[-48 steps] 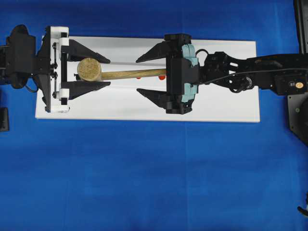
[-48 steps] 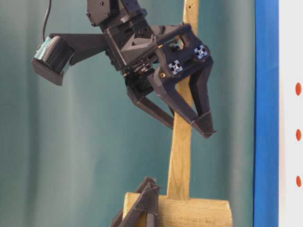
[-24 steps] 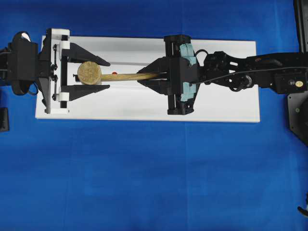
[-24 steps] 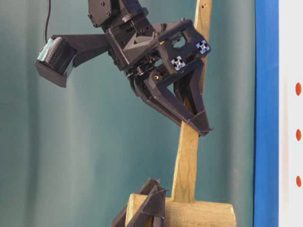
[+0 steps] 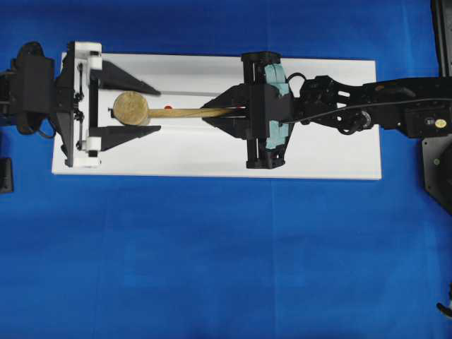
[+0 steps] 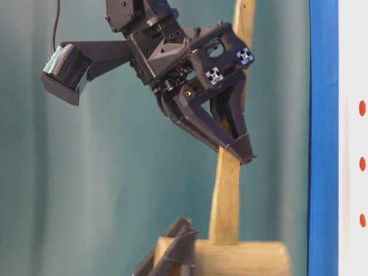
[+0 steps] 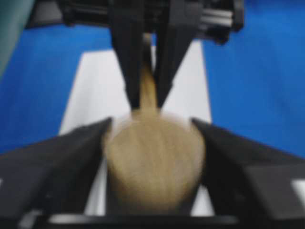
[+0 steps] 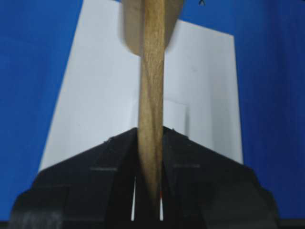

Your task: Hit the mark with a hammer.

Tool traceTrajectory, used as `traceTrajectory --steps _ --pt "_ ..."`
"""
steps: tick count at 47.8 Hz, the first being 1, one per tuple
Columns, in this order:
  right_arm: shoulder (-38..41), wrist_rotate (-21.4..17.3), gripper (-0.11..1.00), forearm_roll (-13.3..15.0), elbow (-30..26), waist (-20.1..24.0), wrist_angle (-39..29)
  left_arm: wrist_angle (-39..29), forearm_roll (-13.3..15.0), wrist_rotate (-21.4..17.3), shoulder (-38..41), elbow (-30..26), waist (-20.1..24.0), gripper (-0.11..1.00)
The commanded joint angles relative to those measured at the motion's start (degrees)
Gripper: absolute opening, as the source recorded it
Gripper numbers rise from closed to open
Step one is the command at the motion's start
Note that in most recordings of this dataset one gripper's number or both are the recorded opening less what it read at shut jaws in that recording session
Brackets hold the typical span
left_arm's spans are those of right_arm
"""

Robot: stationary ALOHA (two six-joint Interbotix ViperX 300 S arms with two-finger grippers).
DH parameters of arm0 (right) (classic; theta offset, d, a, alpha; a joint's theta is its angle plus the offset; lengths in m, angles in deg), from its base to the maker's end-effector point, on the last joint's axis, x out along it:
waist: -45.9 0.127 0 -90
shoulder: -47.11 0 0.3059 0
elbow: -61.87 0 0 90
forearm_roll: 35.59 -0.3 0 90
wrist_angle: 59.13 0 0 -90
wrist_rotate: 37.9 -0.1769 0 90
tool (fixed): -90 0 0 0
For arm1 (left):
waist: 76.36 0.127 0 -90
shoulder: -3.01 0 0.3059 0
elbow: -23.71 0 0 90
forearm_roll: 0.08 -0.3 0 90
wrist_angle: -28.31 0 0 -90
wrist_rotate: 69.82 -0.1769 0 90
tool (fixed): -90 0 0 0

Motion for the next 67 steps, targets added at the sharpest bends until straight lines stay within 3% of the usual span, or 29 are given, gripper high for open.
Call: traceTrajectory --steps 1,4,11,20,34,44,67 --pt "-2.29 -0.53 0.03 -0.26 -0.53 0.18 0.18 0.7 0.09 0.26 -1.49 -0.62 0.0 0.75" --pt "-3.25 -0.7 0.03 -0.26 0.26 0.18 0.26 0.7 0.09 0.0 -2.11 -0.18 0.0 0.82" --pt "-5.98 -1.49 0.03 -0.97 2.81 0.18 0.35 0.53 0.09 0.0 -4.83 1.85 0.35 0.75" --pt "-11.16 -2.64 0.03 -2.2 8.0 0.18 0.44 -0.53 0.09 0.26 -11.34 5.45 0.53 0.75" --pt "-19.16 -4.48 0.03 -4.48 14.77 0.18 0.44 -10.72 0.09 0.44 -24.35 9.58 0.53 0.75" --pt "-18.63 -4.48 0.03 -4.83 14.5 0.18 1.23 -14.77 0.09 0.44 -28.39 10.46 0.44 0.75" --pt "-17.14 -4.39 0.03 -4.83 13.97 -3.34 3.6 -15.03 0.09 0.44 -27.95 10.99 0.53 0.75"
